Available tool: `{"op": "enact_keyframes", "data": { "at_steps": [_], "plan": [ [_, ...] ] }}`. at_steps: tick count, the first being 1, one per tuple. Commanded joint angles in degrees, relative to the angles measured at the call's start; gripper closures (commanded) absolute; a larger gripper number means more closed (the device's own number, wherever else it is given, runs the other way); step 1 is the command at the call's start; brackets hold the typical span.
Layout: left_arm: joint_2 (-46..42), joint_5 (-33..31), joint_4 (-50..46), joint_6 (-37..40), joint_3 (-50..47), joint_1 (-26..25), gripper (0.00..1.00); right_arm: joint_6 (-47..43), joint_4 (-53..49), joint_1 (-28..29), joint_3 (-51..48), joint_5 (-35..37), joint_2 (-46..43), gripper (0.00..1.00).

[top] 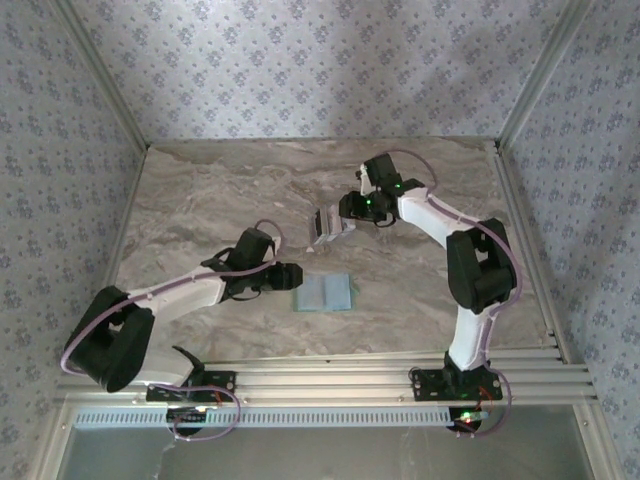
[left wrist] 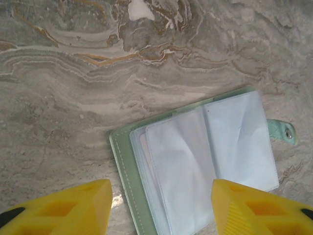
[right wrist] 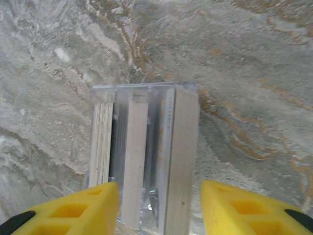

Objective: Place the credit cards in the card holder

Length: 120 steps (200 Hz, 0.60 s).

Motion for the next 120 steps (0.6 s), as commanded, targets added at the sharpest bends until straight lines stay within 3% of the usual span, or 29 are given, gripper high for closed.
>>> {"op": "enact_keyframes", "data": {
  "at_steps": [1,78,120],
  "plan": [
    [-1.24,0.88,1.16,0.31,-0.34,0.49,0.44,0.82,0.67,-0.07,2.17,-4.60,1.63,0.51],
    [-0.46,1.06,1.59,-0.08,-0.42,1.27,0.44,2.38,3.92,-0.63,0.92,-12.25,1.53,0.59],
    [-0.28,1.06,1.59,-0.13,-0.43,1.47,0.44,1.50,1.62,-0.77,2.04,-9.42,2.61,0.60]
  ]
}}
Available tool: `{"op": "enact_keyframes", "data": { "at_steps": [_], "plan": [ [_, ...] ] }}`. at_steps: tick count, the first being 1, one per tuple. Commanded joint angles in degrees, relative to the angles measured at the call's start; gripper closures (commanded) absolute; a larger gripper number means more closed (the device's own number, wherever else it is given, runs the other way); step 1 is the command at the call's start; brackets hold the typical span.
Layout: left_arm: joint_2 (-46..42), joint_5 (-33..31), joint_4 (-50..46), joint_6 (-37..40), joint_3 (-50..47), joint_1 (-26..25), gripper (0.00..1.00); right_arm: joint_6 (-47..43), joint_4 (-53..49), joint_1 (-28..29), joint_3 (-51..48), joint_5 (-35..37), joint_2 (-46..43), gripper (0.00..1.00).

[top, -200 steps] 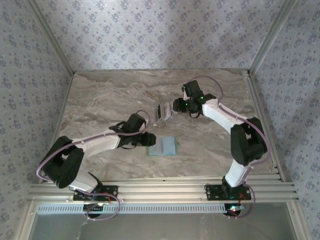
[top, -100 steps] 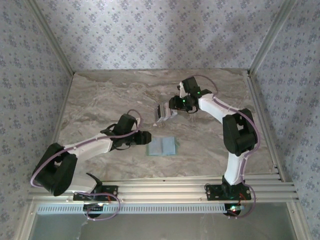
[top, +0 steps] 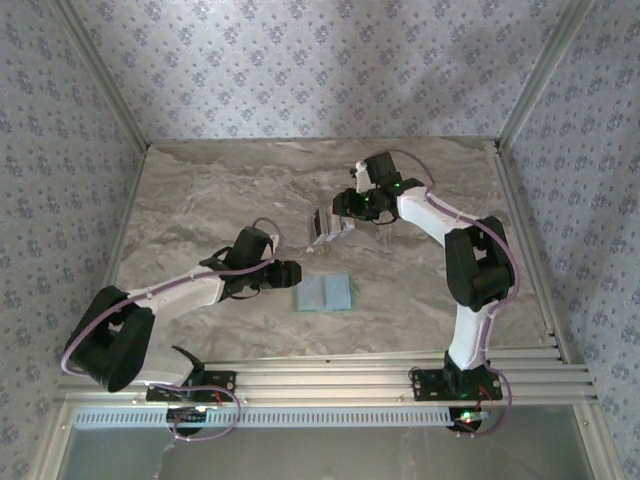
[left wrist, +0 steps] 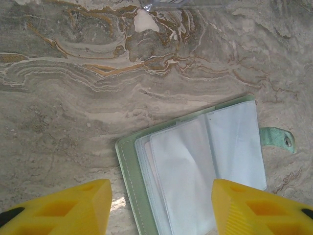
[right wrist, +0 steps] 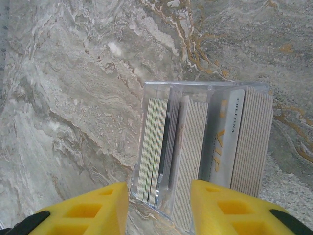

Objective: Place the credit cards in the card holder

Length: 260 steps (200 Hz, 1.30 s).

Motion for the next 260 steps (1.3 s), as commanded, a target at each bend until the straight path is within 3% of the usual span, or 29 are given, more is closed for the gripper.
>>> {"op": "enact_keyframes", "data": {
  "at_steps": [1,44,111,157,260],
  "plan": [
    [-0.30,1.06,0.85,-0.10,-0.32,0.38,0.44,-0.12,-1.62,-0.48,1.55,0.44,1.54,0.60],
    [0.10,1.20,0.92,-0.28,-0.28,0.46,0.44,-3.36,-4.43,0.69,0.76,11.50,-1.81,0.54],
    [-0.04,0.96,0.76,-0.19,-0.41,0.49,0.44,-4.62,-7.24,1.95,4.57,15.66,2.65,0.51],
    [0.62,1.22,0.84,-0.19,-0.21,0.49,0.44,-5.57,-4.54,3.33,1.41,19.01,-3.08,0.51],
    [0.35,0.87,0.67,-0.07,-0.23,0.59,0.43,-5.69,-7.58,2.90,6.17,12.59,4.46,0.51]
  ]
}}
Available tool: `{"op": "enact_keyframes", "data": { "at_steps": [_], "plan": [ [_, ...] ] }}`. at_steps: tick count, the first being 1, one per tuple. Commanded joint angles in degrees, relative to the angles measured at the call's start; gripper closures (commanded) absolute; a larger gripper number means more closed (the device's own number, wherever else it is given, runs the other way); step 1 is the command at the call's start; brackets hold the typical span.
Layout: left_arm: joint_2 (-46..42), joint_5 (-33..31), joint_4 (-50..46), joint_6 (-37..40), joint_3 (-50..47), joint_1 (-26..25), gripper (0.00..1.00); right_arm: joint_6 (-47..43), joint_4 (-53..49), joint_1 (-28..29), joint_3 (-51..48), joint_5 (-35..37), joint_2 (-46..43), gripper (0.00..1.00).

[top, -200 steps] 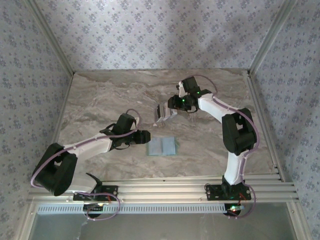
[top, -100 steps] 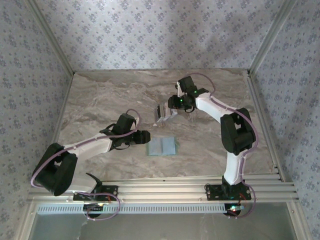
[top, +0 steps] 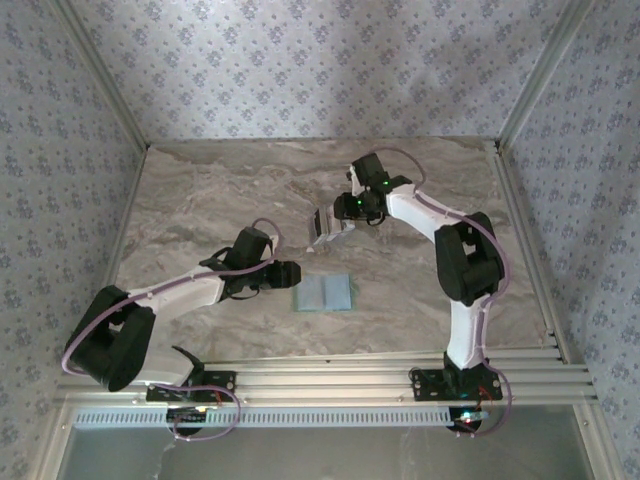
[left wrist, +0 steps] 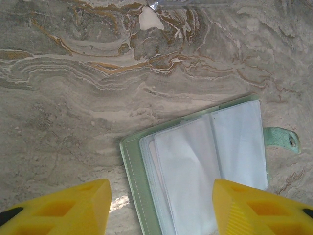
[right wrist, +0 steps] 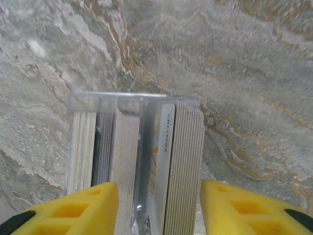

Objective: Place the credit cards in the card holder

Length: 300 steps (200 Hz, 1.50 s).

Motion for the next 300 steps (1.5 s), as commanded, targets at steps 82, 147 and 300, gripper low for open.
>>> {"op": "enact_keyframes", "data": {
  "at_steps": [82,147,300],
  "plan": [
    [0.93,0.92,0.47,-0.01,0.27,0.51,0.43,-1.58,-0.68,1.60,-0.24,-1.02,-4.53,0.55],
    [0.86,1.06,0.38,0.15,0.27,0.47,0.42,-1.69,-1.02,1.38,1.31,-6.82,-2.09,0.54],
    [0.29,0.87,0.03,0.34,0.27,0.48,0.42,1.34,1.71,-1.39,0.16,-13.98,-0.59,0.58]
  ]
}}
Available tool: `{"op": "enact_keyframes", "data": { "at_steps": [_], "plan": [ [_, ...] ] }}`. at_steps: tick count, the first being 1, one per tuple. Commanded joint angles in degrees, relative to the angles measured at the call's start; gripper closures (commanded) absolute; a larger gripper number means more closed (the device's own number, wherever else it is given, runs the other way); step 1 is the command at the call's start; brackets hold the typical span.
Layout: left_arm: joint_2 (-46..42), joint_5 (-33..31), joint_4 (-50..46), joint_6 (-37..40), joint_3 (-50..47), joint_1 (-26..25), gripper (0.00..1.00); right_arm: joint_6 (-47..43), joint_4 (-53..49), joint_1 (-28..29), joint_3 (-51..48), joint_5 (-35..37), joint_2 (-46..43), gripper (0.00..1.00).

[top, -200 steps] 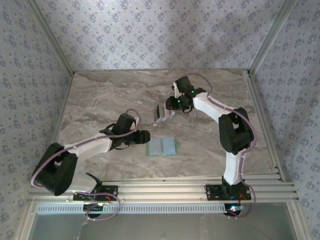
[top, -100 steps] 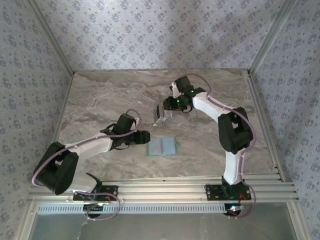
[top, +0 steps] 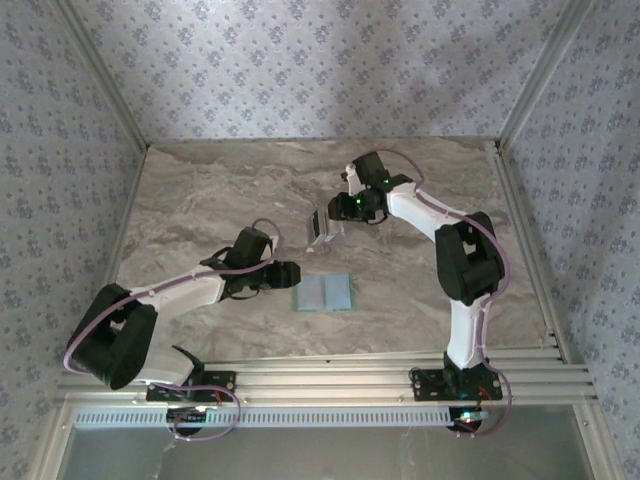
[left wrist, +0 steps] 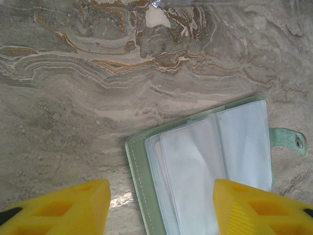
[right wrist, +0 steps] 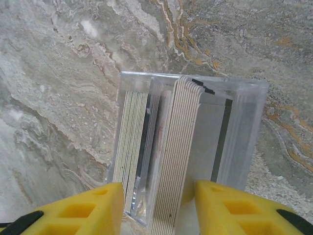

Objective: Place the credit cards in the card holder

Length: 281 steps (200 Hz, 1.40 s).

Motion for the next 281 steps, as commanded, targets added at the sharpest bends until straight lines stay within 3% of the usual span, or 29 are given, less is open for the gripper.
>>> {"op": "enact_keyframes", "data": {
  "at_steps": [1,74,164,281],
  "plan": [
    [-0.43,0.88,0.05,0.34,0.27,0.21,0.42,1.13,1.99,-0.80,-0.75,-3.29,-0.47,0.58],
    [-0.14,0.96,0.05,0.34,0.36,0.18,0.42,2.44,4.81,-2.14,-3.02,-5.58,-2.01,0.67],
    [0.12,0.97,-0.03,0.42,0.45,0.22,0.42,2.81,5.11,-2.44,-3.66,-6.10,-3.71,0.70],
    [0.21,0.93,-0.12,0.42,0.51,0.22,0.42,2.81,3.83,-2.90,-4.17,-2.96,-4.59,0.85]
  ]
}}
